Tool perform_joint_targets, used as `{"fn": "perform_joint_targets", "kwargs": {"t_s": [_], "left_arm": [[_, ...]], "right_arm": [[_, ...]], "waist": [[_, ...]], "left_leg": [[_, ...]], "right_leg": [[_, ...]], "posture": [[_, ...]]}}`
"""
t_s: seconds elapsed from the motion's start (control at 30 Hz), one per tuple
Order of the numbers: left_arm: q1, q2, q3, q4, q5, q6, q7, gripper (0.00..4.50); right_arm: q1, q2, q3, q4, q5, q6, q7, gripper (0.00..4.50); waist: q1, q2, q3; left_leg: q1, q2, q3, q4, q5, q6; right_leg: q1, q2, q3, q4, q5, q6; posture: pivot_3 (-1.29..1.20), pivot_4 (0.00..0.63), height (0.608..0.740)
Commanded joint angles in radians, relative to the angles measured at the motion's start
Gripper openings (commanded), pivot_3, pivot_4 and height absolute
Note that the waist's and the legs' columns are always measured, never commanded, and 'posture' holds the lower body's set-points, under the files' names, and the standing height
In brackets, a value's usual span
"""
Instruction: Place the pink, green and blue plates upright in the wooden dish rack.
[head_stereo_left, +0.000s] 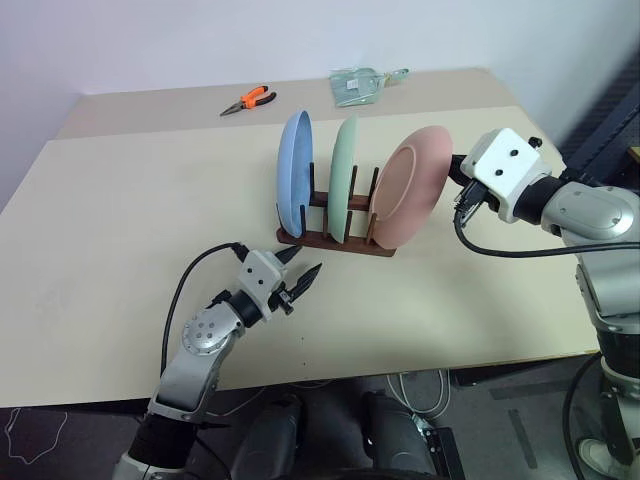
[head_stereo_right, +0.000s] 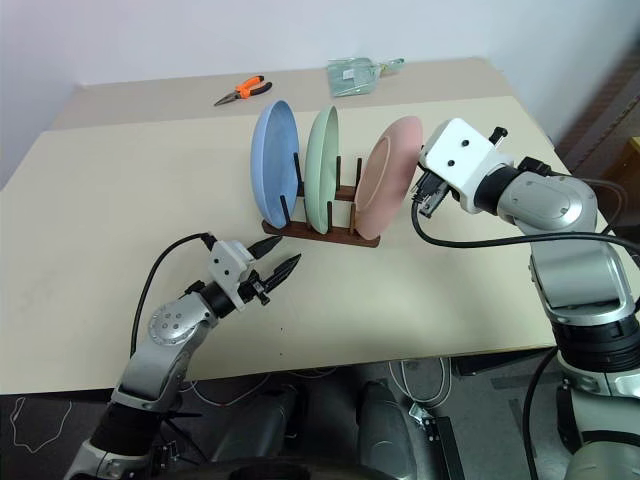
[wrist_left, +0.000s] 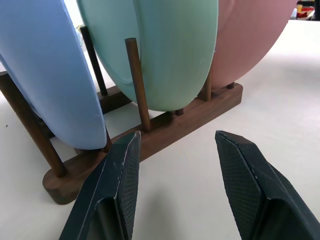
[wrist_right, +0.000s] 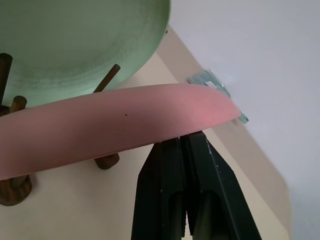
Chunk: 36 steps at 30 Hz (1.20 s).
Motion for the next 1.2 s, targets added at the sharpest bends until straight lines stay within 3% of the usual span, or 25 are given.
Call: {"fn": "perform_joint_targets", "kwargs": {"t_s": [0.03, 0.4, 0.63, 0.77, 0.97, 1.2], "left_arm": [[0.004, -0.002, 0.007, -0.029, 0.005, -0.020, 0.007, 2.43], [-0.003, -0.003, 0.003, -0.017, 0.005, -0.024, 0.005, 2.43], [-0.006, -0.005, 0.003, -0.010, 0.007, -0.028, 0.006, 2.43], [0.001, 0.016, 0.043, -0.009, 0.007, -0.025, 0.019, 2.43], [0.053, 0.097, 0.215, 0.033, -0.012, -0.016, 0.064, 2.43], [0.102, 0.167, 0.333, 0.116, -0.022, -0.031, 0.054, 2.43]], "right_arm": [[-0.027, 0.001, -0.019, -0.037, 0.010, -0.018, 0.009, 0.05], [-0.117, 0.049, 0.030, -0.044, -0.008, -0.015, 0.005, 0.05], [-0.096, 0.032, 0.031, -0.029, -0.031, -0.024, 0.009, 0.05], [-0.037, 0.022, -0.041, 0.017, -0.016, -0.035, 0.001, 0.05], [0.149, 0.065, -0.232, 0.181, 0.105, -0.118, 0.023, 0.05], [0.255, 0.108, -0.219, 0.269, 0.160, -0.212, 0.089, 0.05]], "waist": [[0.001, 0.000, 0.000], [0.001, 0.000, 0.000], [0.001, 0.000, 0.000], [0.001, 0.000, 0.000], [0.001, -0.001, -0.001], [-0.008, 0.000, -0.001]], "left_leg": [[0.000, 0.000, 0.000, 0.000, 0.000, 0.000], [0.000, 0.000, 0.000, 0.000, 0.000, 0.000], [0.000, 0.000, 0.000, 0.000, 0.000, 0.000], [0.000, 0.000, 0.000, 0.000, 0.000, 0.000], [0.000, 0.000, 0.000, 0.000, 0.000, 0.000], [0.007, 0.001, 0.002, -0.001, 0.000, 0.000]], "right_leg": [[0.000, 0.000, 0.000, 0.000, 0.000, 0.000], [0.000, 0.000, 0.000, 0.000, 0.000, 0.000], [0.000, 0.000, 0.000, 0.000, 0.000, 0.000], [0.000, 0.000, 0.000, 0.000, 0.000, 0.000], [0.000, 0.000, 0.000, 0.000, 0.000, 0.000], [0.005, 0.000, 0.001, 0.001, 0.000, -0.001]], "posture": [[0.00, 0.150, 0.739], [0.00, 0.150, 0.739], [0.00, 0.150, 0.739], [0.00, 0.150, 0.739], [0.00, 0.150, 0.739], [0.00, 0.150, 0.739]]}}
